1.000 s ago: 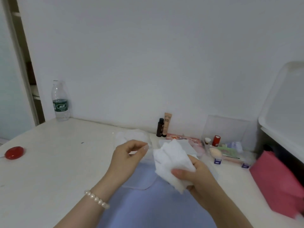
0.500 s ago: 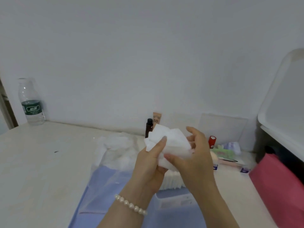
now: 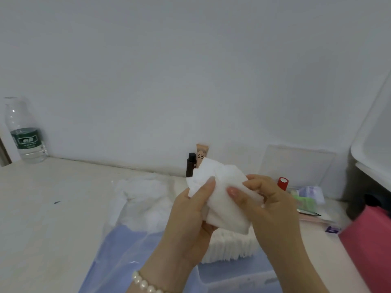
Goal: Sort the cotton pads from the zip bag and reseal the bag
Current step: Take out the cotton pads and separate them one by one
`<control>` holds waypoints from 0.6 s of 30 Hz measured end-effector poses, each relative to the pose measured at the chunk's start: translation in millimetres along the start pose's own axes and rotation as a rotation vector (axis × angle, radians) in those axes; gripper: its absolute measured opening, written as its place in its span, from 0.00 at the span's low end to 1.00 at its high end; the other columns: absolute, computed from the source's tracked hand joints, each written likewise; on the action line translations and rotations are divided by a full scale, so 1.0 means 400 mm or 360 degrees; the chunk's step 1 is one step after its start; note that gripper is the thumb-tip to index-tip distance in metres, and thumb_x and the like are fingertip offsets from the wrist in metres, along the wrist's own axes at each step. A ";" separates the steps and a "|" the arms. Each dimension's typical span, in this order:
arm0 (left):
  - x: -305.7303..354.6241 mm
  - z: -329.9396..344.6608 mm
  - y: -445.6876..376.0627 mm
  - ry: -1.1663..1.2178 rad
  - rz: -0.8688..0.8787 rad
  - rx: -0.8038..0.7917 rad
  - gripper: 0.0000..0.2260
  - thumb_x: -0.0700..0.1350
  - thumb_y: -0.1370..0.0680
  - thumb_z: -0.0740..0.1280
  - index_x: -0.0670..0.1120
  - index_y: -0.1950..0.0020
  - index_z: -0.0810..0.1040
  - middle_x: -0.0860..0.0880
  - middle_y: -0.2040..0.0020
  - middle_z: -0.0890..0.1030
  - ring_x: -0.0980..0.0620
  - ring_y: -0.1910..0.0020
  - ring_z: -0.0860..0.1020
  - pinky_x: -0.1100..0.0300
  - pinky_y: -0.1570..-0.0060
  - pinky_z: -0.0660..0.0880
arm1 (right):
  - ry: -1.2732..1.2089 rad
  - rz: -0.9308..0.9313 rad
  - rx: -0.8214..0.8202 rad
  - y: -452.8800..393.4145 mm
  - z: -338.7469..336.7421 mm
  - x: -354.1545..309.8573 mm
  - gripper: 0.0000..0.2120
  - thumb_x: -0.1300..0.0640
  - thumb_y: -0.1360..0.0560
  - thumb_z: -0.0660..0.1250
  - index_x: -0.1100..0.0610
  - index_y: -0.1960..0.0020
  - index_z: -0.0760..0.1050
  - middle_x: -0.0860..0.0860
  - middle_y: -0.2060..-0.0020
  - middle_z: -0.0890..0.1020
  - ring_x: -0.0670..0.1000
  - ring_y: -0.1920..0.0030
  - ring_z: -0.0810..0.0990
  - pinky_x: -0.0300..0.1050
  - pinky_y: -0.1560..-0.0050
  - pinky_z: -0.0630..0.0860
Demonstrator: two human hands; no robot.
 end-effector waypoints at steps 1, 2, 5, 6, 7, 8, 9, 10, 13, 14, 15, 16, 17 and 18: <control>-0.007 -0.001 0.000 0.0025 -0.0038 0.0008 0.14 0.45 0.24 0.65 0.39 0.43 0.78 0.40 0.48 0.83 0.41 0.47 0.81 0.49 0.52 0.79 | -0.0067 0.0075 -0.0025 -0.001 0.005 0.007 0.14 0.44 0.40 0.76 0.53 0.64 0.80 0.47 0.60 0.82 0.46 0.59 0.80 0.34 0.63 0.76; -0.013 -0.001 -0.001 0.0057 -0.0066 0.0014 0.14 0.45 0.24 0.65 0.39 0.42 0.78 0.40 0.48 0.83 0.41 0.46 0.81 0.48 0.53 0.79 | -0.0109 0.0136 -0.0047 -0.002 0.010 0.014 0.12 0.46 0.37 0.76 0.54 0.63 0.81 0.50 0.63 0.82 0.46 0.62 0.79 0.35 0.65 0.75; -0.028 0.002 -0.004 0.0150 -0.0113 0.0016 0.15 0.45 0.24 0.64 0.39 0.42 0.78 0.39 0.48 0.83 0.40 0.46 0.80 0.47 0.53 0.79 | -0.0143 0.0208 -0.0004 -0.004 0.014 0.028 0.06 0.55 0.29 0.69 0.55 0.63 0.80 0.53 0.67 0.82 0.45 0.67 0.76 0.36 0.67 0.72; -0.032 0.006 -0.004 0.0180 -0.0117 0.0008 0.15 0.46 0.25 0.64 0.40 0.42 0.78 0.40 0.48 0.83 0.41 0.46 0.81 0.48 0.53 0.79 | -0.0101 0.0195 0.0037 -0.004 0.012 0.034 0.07 0.56 0.28 0.69 0.56 0.64 0.79 0.53 0.67 0.81 0.46 0.67 0.76 0.37 0.67 0.71; -0.035 0.011 -0.003 0.0208 -0.0119 -0.0012 0.16 0.48 0.26 0.65 0.40 0.42 0.78 0.40 0.48 0.83 0.41 0.48 0.81 0.48 0.54 0.80 | -0.0023 0.0162 0.0094 -0.003 0.008 0.036 0.09 0.56 0.27 0.69 0.57 0.65 0.78 0.53 0.67 0.80 0.46 0.66 0.76 0.36 0.67 0.71; -0.038 0.020 -0.001 0.0231 -0.0115 -0.0048 0.18 0.50 0.27 0.65 0.40 0.43 0.79 0.40 0.49 0.83 0.42 0.49 0.82 0.49 0.56 0.81 | 0.0085 0.0107 0.0160 0.000 0.004 0.033 0.12 0.53 0.27 0.69 0.58 0.66 0.77 0.52 0.68 0.79 0.47 0.65 0.75 0.37 0.66 0.70; -0.038 0.029 0.001 0.0238 -0.0106 -0.0088 0.20 0.51 0.29 0.66 0.40 0.43 0.79 0.39 0.49 0.83 0.43 0.51 0.83 0.51 0.57 0.81 | 0.0201 0.0039 0.0216 0.003 0.003 0.026 0.13 0.49 0.28 0.67 0.56 0.68 0.75 0.50 0.67 0.78 0.48 0.63 0.75 0.37 0.64 0.69; -0.038 0.035 0.003 0.0227 -0.0093 -0.0118 0.21 0.51 0.31 0.67 0.39 0.43 0.79 0.39 0.49 0.83 0.44 0.52 0.83 0.53 0.59 0.82 | 0.0300 -0.0027 0.0253 0.008 0.003 0.017 0.13 0.46 0.30 0.65 0.53 0.68 0.74 0.47 0.66 0.77 0.47 0.61 0.75 0.38 0.63 0.67; -0.035 0.036 0.003 0.0179 -0.0037 -0.0127 0.20 0.46 0.33 0.69 0.39 0.43 0.79 0.39 0.49 0.83 0.45 0.54 0.83 0.55 0.60 0.82 | 0.0523 -0.0149 0.0157 0.012 0.012 -0.007 0.12 0.41 0.32 0.63 0.48 0.65 0.72 0.44 0.61 0.75 0.46 0.57 0.73 0.38 0.60 0.66; -0.034 0.031 0.002 0.0172 -0.0027 -0.0115 0.19 0.45 0.32 0.69 0.40 0.44 0.79 0.40 0.50 0.84 0.45 0.54 0.83 0.55 0.60 0.81 | 0.0546 -0.0130 0.0056 0.008 0.015 -0.006 0.09 0.42 0.33 0.68 0.47 0.63 0.72 0.43 0.58 0.74 0.46 0.54 0.73 0.39 0.57 0.68; -0.031 0.024 -0.001 0.0171 -0.0024 -0.0110 0.19 0.46 0.32 0.69 0.40 0.44 0.79 0.40 0.50 0.84 0.44 0.53 0.83 0.53 0.58 0.81 | 0.0530 -0.0086 -0.0063 0.005 0.019 -0.004 0.09 0.46 0.34 0.73 0.46 0.62 0.73 0.43 0.56 0.74 0.47 0.52 0.73 0.40 0.55 0.70; -0.031 0.021 -0.003 0.0176 -0.0032 -0.0116 0.19 0.47 0.31 0.69 0.40 0.43 0.78 0.39 0.49 0.83 0.43 0.52 0.83 0.52 0.57 0.81 | 0.0512 -0.0057 -0.0160 0.004 0.019 -0.001 0.11 0.50 0.37 0.76 0.45 0.61 0.74 0.42 0.54 0.74 0.48 0.49 0.73 0.43 0.52 0.72; -0.030 0.018 -0.005 0.0183 -0.0044 -0.0124 0.20 0.48 0.30 0.69 0.40 0.42 0.78 0.39 0.48 0.83 0.42 0.50 0.83 0.52 0.56 0.80 | 0.0514 -0.0049 -0.0232 0.003 0.019 -0.004 0.13 0.52 0.40 0.79 0.45 0.62 0.75 0.42 0.52 0.74 0.48 0.47 0.72 0.44 0.50 0.72; -0.031 0.016 -0.006 0.0187 -0.0059 -0.0130 0.20 0.49 0.30 0.68 0.40 0.41 0.78 0.38 0.47 0.83 0.42 0.49 0.82 0.52 0.55 0.80 | 0.0550 -0.0074 -0.0269 0.004 0.020 -0.009 0.14 0.53 0.42 0.80 0.46 0.63 0.76 0.42 0.51 0.74 0.46 0.46 0.71 0.41 0.49 0.70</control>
Point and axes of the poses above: each hand's wrist, its own y-axis away from the middle knuckle, its own z-axis out of the palm, x = y × z, the point moved 8 cm from there along -y, towards the middle knuckle
